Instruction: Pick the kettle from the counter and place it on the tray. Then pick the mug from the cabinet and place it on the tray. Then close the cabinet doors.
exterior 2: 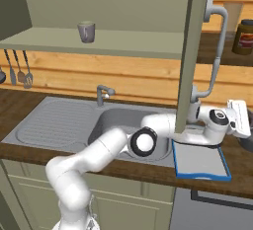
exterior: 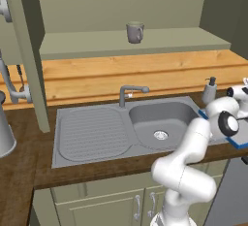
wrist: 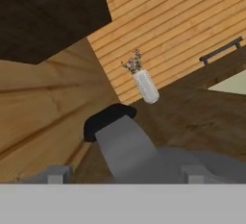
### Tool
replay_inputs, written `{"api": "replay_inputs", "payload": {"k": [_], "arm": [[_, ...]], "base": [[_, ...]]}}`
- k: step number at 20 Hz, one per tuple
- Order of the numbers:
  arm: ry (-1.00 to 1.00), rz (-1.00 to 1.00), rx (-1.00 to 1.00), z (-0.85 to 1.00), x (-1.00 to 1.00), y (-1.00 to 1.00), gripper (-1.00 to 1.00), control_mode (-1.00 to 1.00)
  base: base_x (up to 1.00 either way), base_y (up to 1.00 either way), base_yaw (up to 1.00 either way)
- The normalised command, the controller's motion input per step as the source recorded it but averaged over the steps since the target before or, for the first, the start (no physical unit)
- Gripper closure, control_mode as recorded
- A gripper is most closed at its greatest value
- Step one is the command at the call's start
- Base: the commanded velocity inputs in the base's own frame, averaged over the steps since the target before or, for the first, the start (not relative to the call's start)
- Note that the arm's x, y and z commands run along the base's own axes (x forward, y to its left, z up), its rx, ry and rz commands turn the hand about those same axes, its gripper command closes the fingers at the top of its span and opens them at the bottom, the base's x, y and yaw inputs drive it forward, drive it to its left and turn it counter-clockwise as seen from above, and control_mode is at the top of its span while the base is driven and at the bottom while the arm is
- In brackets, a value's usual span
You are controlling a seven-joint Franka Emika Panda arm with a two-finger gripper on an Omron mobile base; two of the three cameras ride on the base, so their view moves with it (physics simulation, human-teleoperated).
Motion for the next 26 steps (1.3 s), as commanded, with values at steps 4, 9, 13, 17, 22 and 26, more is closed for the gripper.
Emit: {"api": "replay_inputs", "payload": {"k": [4, 9, 13, 17, 22, 26], "arm": [[0.0, -0.05, -0.02, -0.06, 0.0, -0.08, 1.0, -1.0], [-0.01, -0.01, -0.03, 0.0, -0.03, 0.01, 1.0, -1.0], [0.0, -0.01, -0.04, -0.01, -0.12, 0.46, 1.0, -1.0], [0.06, -0.1, -0.01, 0.13, 0.0, 0.38, 1.0, -1.0], [0.01, -0.09, 0.0, 0.06, -0.25, 0.28, 1.0, -1.0], [-0.04, 0.0, 0.0, -0.08, -0.39, 0.27, 1.0, -1.0]], "base": [[0.0, 0.0, 0.0], [0.0, 0.0, 0.0], [0.0, 0.0, 0.0], [0.0, 0.0, 0.0], [0.0, 0.0, 0.0], [0.0, 0.0, 0.0]]}}
